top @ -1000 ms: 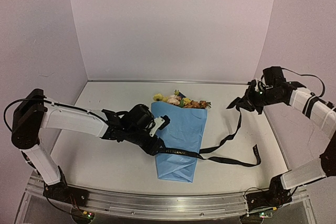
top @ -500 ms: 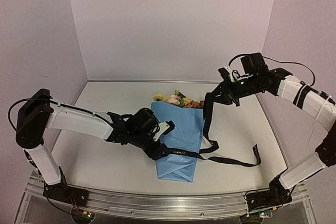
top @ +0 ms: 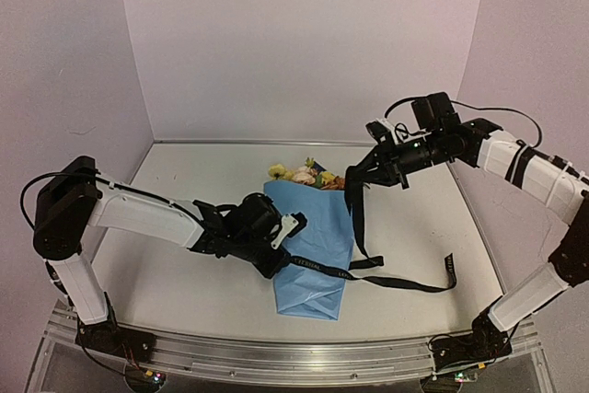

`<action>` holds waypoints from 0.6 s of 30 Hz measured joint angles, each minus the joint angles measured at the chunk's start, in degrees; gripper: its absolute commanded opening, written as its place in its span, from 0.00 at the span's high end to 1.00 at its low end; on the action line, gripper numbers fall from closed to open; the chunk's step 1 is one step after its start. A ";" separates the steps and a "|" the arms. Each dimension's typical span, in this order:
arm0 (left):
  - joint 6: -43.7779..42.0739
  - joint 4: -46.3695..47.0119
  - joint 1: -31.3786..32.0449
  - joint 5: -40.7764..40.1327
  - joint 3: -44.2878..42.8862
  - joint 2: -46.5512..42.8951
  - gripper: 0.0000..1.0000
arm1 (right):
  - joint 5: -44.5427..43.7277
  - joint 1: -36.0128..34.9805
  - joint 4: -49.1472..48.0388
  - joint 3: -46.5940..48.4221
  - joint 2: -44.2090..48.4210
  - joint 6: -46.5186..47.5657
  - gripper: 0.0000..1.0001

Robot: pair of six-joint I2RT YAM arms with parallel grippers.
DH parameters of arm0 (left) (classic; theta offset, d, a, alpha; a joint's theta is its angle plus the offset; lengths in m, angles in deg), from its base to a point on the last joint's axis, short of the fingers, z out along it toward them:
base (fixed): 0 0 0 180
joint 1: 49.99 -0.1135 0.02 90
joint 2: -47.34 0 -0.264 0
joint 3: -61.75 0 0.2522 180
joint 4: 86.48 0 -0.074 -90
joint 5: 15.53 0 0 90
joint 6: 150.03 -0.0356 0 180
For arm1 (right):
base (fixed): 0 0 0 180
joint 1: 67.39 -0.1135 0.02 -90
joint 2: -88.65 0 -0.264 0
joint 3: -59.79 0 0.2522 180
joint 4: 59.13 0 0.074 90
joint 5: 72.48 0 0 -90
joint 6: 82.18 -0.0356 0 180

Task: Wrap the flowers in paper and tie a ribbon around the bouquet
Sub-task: Cross the ribbon over the folded bouquet.

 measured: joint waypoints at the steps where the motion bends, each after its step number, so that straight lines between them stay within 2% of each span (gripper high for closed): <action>1: 0.39 0.50 -0.21 -0.03 0.02 0.00 1.00 | 1.15 -0.01 -0.36 0.00 -0.30 -0.35 1.00; 7: 2.54 4.29 -3.86 1.11 0.02 -0.02 1.00 | 6.36 -0.28 -1.62 1.18 -4.31 -2.38 1.00; 12: 4.26 6.86 -6.93 3.64 0.02 0.00 0.99 | 10.28 -1.05 -3.52 8.08 -11.20 -5.52 1.00; 18: 6.14 9.55 -10.11 7.19 0.02 0.00 0.99 | 13.84 -4.49 -5.50 9.74 -15.05 -7.64 1.00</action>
